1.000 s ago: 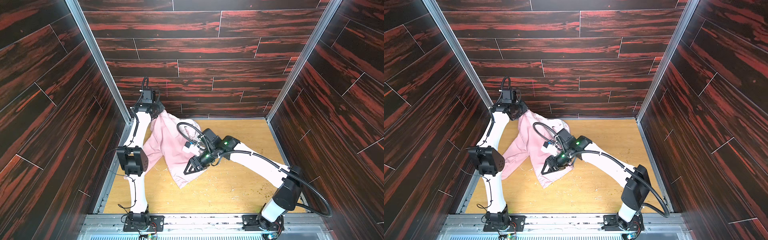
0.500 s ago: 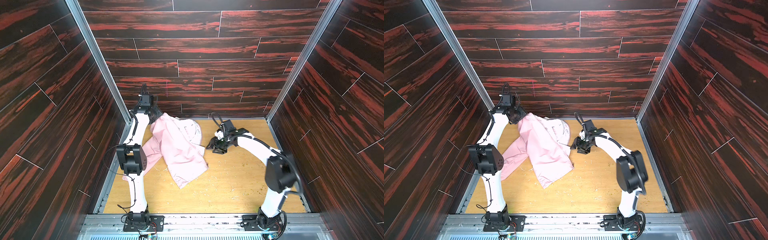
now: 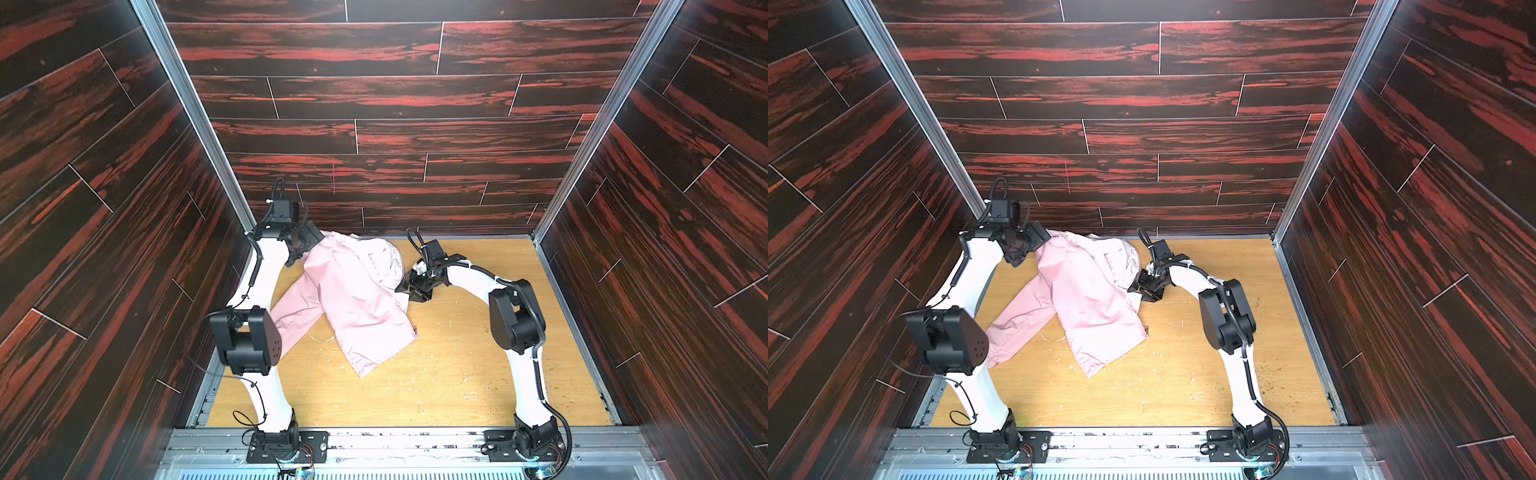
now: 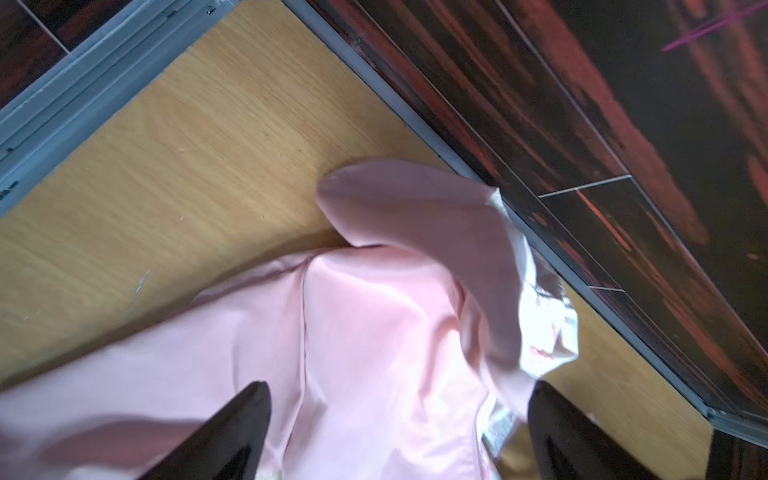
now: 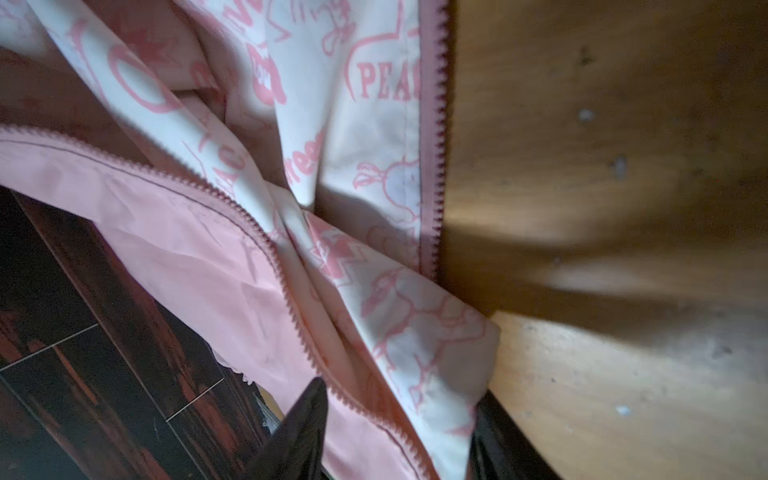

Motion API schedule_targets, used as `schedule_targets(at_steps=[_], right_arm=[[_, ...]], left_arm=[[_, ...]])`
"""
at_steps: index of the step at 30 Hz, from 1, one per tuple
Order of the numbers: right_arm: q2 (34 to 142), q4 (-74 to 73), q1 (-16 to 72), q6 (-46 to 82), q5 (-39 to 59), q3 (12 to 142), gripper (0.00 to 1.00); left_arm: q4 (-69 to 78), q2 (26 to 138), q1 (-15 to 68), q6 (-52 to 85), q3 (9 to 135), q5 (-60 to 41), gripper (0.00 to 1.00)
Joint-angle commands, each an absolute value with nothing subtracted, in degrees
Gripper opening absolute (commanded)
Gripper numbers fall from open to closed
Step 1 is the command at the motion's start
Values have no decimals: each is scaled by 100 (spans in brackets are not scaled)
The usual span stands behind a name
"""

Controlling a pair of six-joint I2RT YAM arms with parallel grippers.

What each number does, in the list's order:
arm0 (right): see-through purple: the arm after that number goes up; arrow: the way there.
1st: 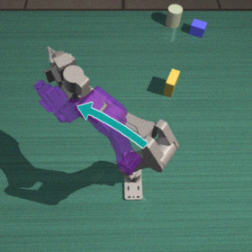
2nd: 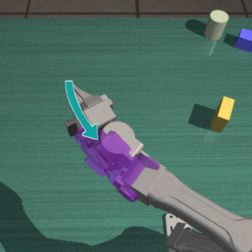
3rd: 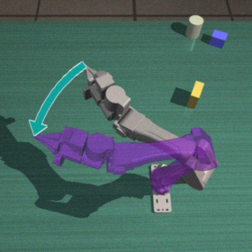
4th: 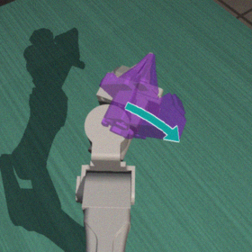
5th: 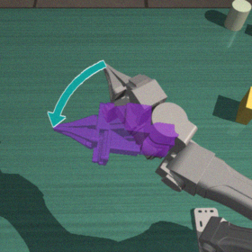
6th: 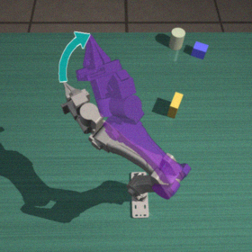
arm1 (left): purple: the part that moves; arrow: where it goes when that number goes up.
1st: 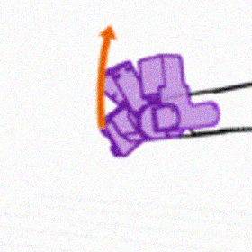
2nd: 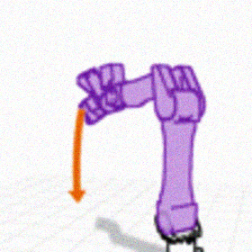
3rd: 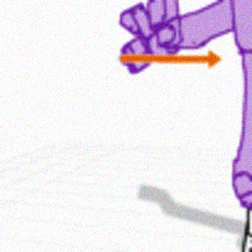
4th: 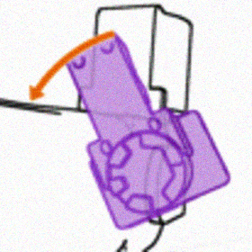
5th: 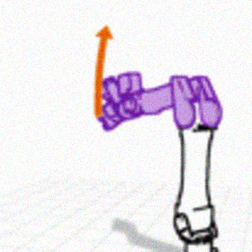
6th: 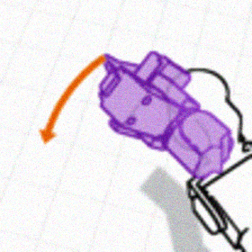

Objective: Zip up the jacket

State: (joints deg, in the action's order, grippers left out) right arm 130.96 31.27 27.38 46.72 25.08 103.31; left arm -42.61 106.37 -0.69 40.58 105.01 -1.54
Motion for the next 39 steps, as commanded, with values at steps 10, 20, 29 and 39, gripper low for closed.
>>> schedule_targets(at_steps=[10, 20, 29, 39], right_arm=[[11806, 2917, 2782, 4403, 2295, 9049, 0], [8987, 3419, 2777, 4026, 1153, 6963, 0], [7259, 3924, 2877, 3501, 1166, 6376, 0], [7821, 4106, 3278, 3220, 1833, 6280, 0]], left_arm=[[-3754, 10854, -37, 4383, 9785, -995, 80], [-3761, 12128, 271, 4517, 10571, -1279, 63], [-4142, 13153, 413, 4520, 11601, -1172, 66], [-4838, 12944, 413, 4318, 12289, -1215, 89]])
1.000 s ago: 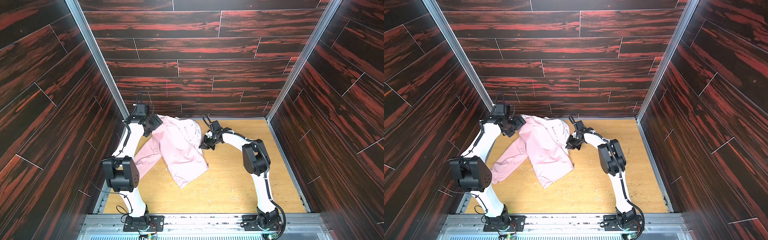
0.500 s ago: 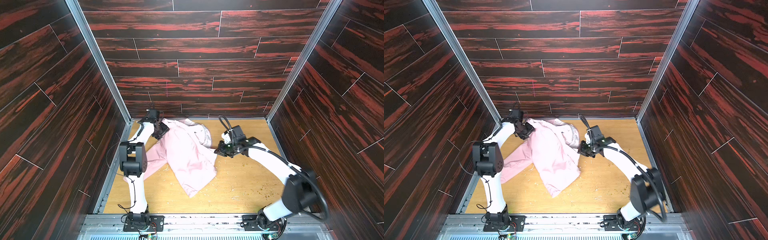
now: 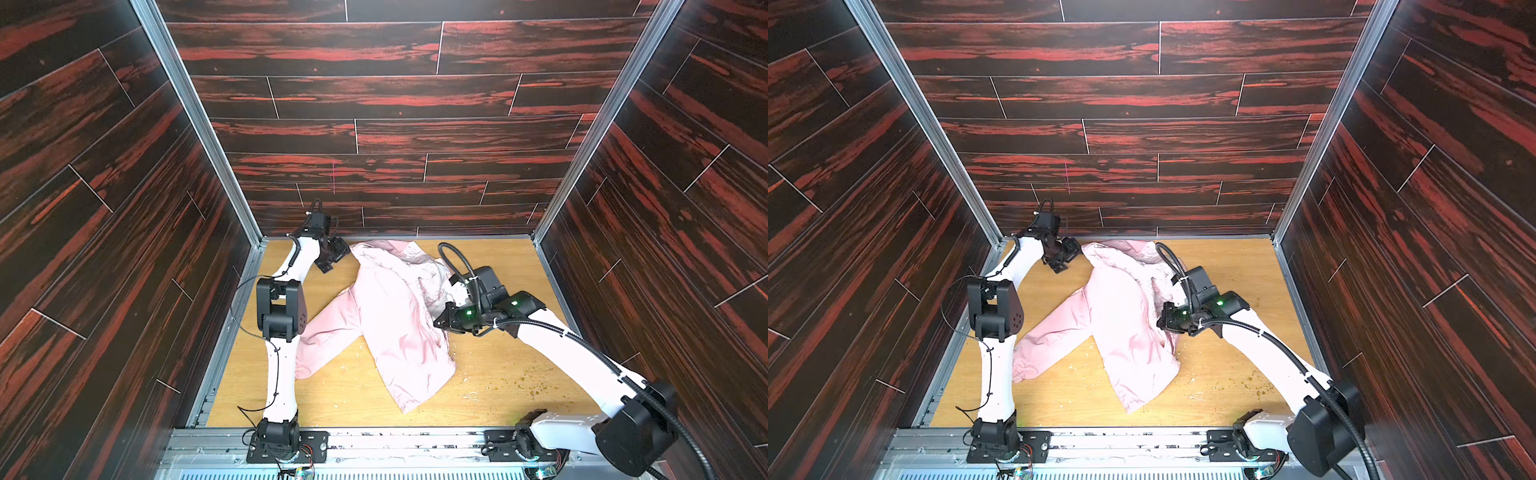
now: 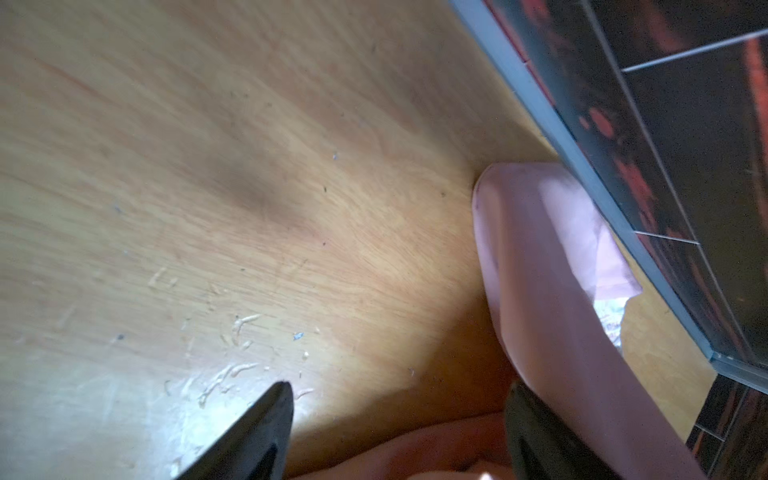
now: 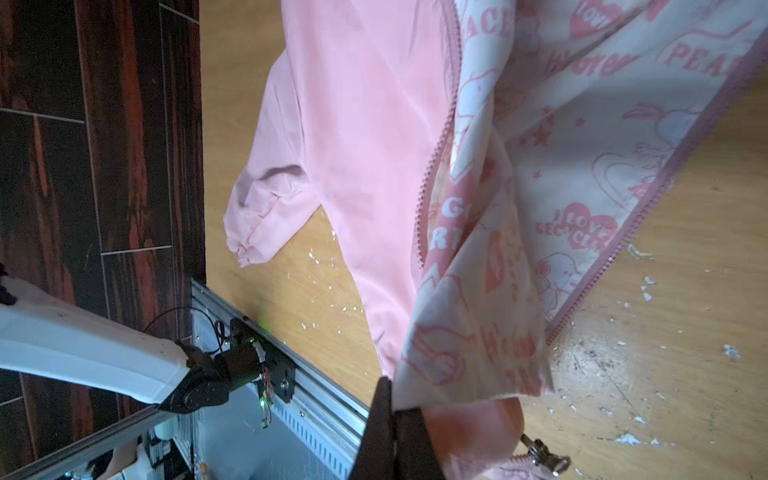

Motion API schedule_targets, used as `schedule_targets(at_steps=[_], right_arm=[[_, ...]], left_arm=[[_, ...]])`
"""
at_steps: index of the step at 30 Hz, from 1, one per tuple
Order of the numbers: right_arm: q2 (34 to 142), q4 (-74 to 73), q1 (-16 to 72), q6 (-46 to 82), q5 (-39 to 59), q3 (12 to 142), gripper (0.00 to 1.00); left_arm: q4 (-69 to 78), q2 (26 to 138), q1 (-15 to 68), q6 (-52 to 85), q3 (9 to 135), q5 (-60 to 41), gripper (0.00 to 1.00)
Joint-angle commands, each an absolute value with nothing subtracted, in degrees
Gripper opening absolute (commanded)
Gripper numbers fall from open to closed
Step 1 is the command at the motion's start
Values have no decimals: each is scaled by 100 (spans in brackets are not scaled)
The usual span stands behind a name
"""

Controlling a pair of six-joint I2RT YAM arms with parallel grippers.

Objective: Zip up the jacket

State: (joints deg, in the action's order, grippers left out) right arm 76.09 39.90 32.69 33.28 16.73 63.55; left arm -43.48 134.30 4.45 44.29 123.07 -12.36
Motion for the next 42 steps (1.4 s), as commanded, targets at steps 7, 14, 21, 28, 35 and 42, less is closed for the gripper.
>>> schedule_targets(at_steps=[7, 14, 21, 28, 35, 42], right_arm=[[8312, 4095, 3253, 3361, 1488, 6623, 0], [8436, 3913, 3087, 3405, 1406, 6971, 32], [8409, 3869, 2300, 3583, 1028, 7221, 57], [8830, 4030, 2039, 3648, 966, 7415, 54], [8650, 4103, 2040, 3659, 923, 7322, 56], [8680, 4102, 1962, 3774, 1089, 7269, 60]], left_arm=[[-4897, 10911, 442, 4140, 9819, -1273, 92], [-4300, 9061, 1196, 5032, 6890, -1716, 84], [-3553, 8602, 1582, 5627, 5377, -1398, 79], [-3631, 9347, 1404, 5338, 5511, -960, 62], [-3533, 10149, 771, 4946, 6076, -675, 54], [-4150, 11666, 398, 4180, 7919, -522, 54]])
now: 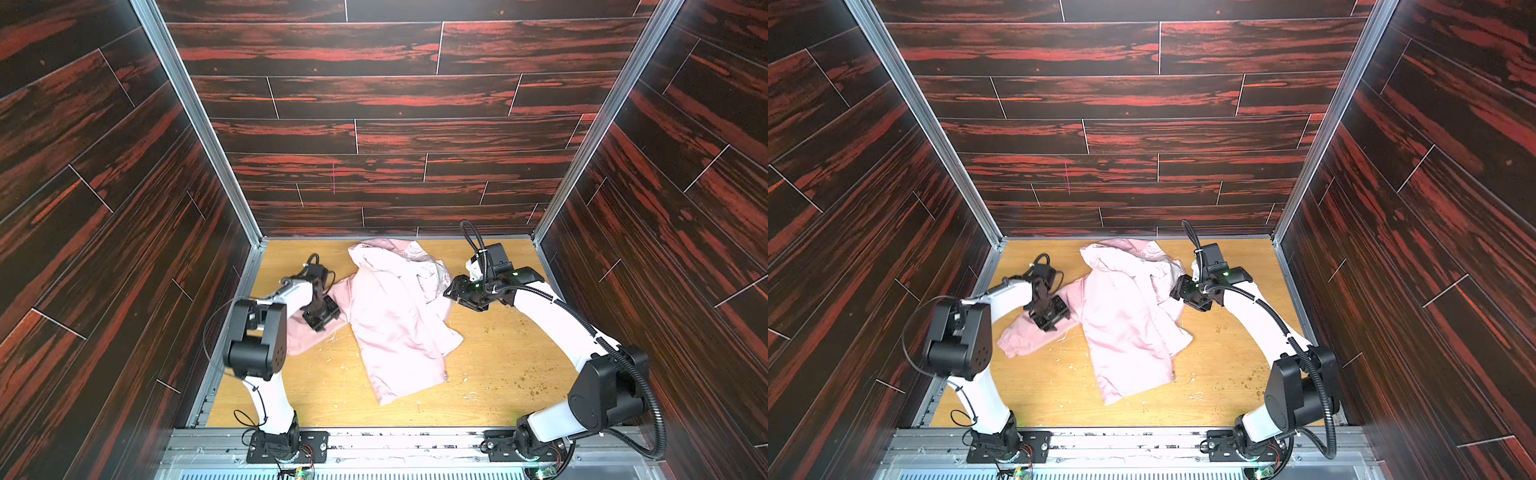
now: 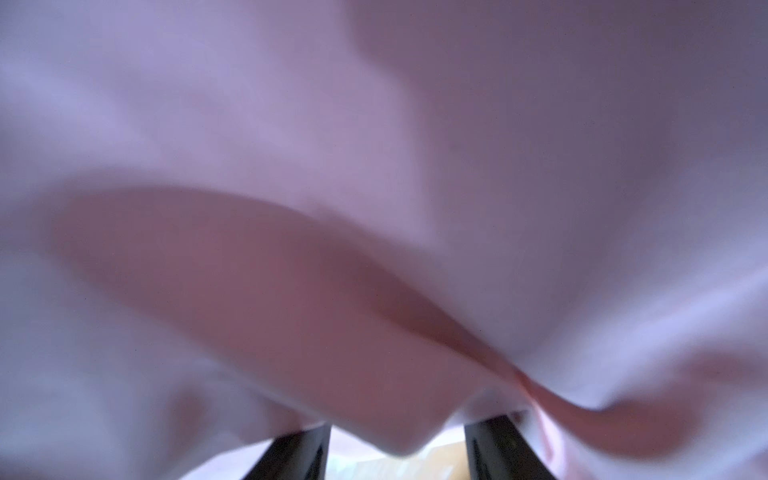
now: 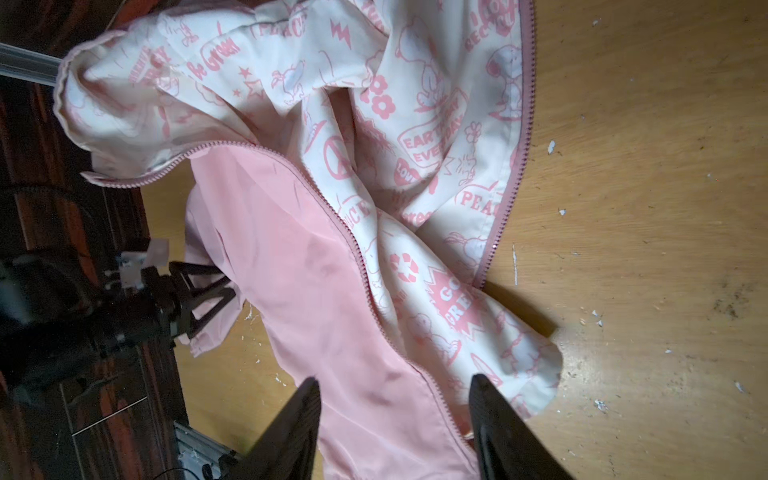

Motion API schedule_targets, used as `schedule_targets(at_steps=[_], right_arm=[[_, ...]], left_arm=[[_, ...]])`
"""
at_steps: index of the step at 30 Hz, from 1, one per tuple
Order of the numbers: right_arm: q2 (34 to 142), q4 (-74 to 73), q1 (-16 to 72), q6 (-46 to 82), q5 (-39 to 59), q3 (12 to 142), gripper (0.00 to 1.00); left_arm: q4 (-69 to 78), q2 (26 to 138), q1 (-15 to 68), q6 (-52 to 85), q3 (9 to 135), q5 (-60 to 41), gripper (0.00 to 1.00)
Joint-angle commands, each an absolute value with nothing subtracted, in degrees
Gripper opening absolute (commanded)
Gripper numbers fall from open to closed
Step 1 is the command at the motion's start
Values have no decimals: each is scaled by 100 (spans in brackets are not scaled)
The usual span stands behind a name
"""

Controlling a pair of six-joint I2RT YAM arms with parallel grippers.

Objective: Zip up the jacket

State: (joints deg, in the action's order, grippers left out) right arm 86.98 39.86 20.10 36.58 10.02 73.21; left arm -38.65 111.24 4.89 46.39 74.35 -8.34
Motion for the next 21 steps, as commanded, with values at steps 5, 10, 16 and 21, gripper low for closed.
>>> schedule_targets(at_steps=[5, 10, 16, 21], right_arm=[[8951, 4005, 1811, 3948, 1210, 7312, 60], [9348, 3701, 1512, 4129, 1455, 7321, 60], [9903, 3307, 1310, 4266, 1693, 7362, 58], [10546, 3049, 1280, 4345, 1942, 7513, 54]], left_arm=[[-4575, 12196, 344, 4058, 9084, -513, 59], [-4602, 11369, 334, 4246, 8866, -439, 80], [-4577, 9376, 457, 4288, 7703, -191, 86], [-4473, 8184, 1595, 3763, 7308, 140, 87]])
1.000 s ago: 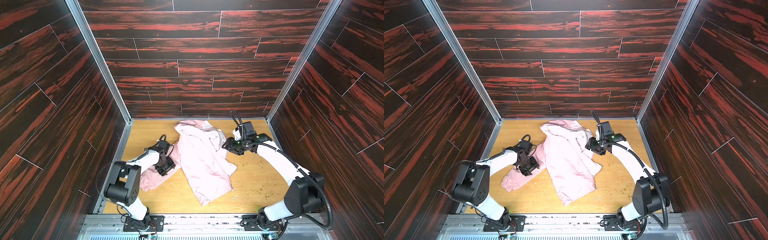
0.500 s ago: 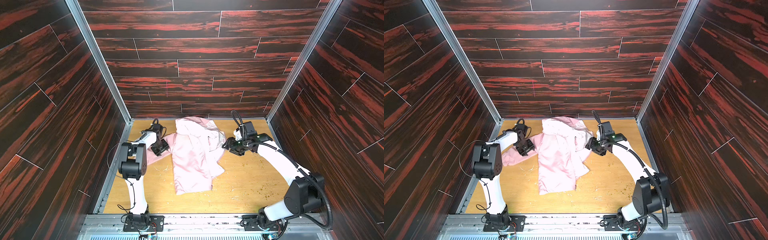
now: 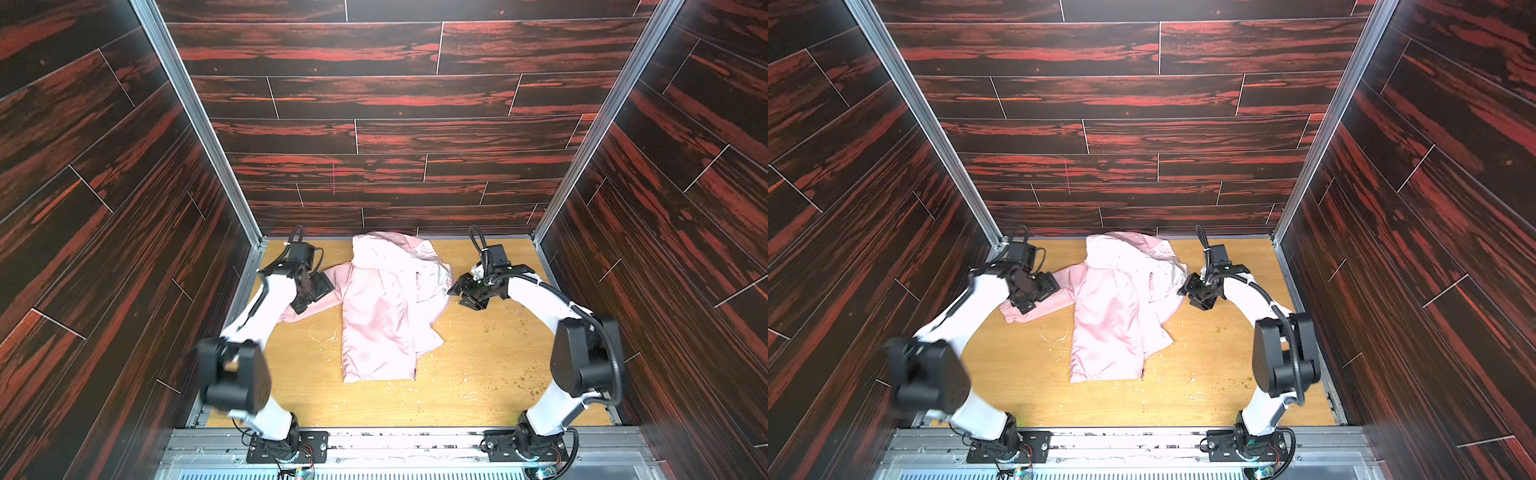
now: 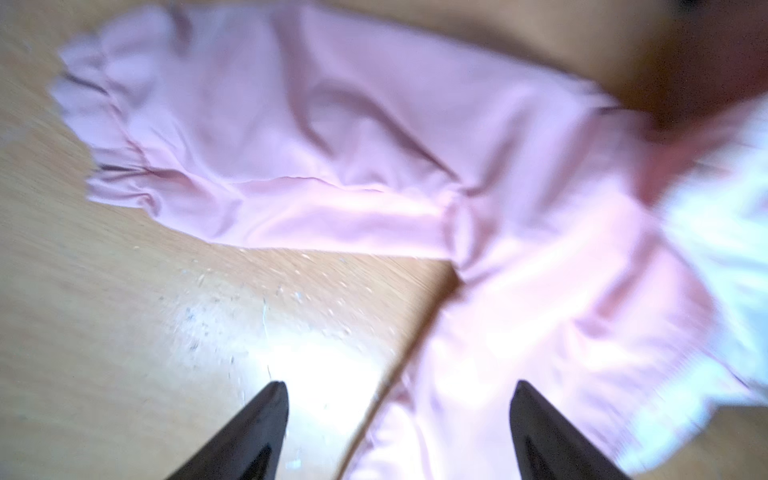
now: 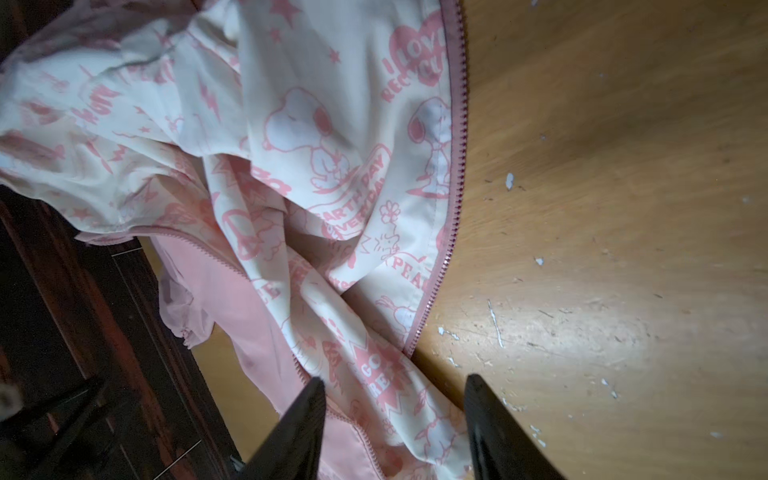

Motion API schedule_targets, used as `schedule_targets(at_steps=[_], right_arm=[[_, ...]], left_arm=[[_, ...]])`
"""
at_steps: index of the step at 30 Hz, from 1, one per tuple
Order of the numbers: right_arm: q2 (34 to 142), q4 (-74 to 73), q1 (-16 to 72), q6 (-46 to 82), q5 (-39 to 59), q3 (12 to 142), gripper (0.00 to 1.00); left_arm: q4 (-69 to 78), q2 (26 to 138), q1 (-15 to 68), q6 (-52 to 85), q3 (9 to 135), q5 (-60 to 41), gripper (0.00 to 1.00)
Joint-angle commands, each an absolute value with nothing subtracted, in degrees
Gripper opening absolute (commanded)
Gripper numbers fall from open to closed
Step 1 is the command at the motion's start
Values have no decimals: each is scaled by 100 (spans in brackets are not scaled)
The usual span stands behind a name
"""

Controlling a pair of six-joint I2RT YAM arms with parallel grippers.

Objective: Zip up the jacket

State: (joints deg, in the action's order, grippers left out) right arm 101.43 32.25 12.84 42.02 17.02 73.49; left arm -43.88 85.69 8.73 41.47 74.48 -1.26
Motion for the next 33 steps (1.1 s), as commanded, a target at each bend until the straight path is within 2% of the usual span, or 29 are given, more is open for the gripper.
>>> schedule_targets(at_steps=[1, 4, 9, 14, 19, 27, 30, 33], right_arm=[[10641, 3012, 1278, 4358, 1948, 7544, 54], [10899, 2988, 1264, 4393, 2157, 7641, 53], [10822, 2885, 938, 4447, 2331, 7372, 54], [10431, 2904, 266, 4332, 2487, 6803, 56], [9950, 3027, -225, 4112, 2532, 6301, 57], [9465, 3103, -459, 4000, 2584, 5808, 58], [9405, 3111, -523, 3961, 2584, 5740, 58], [9384, 3086, -545, 3945, 2584, 5705, 58]], left_arm=[[-4489, 8141, 1924, 3632, 7334, 180, 87], [-4571, 8373, 3052, 3248, 7548, 386, 87], [-4889, 9558, 4524, 2648, 8567, 725, 87], [-5011, 10913, 5326, 2278, 9696, 659, 88], [-5503, 12364, 5629, 2230, 11160, 637, 90], [-6814, 14183, 5730, 2365, 13184, 1094, 90], [-7525, 14400, 5744, 2370, 13492, 1345, 90], [-7539, 14139, 5747, 2418, 13020, 1495, 90]])
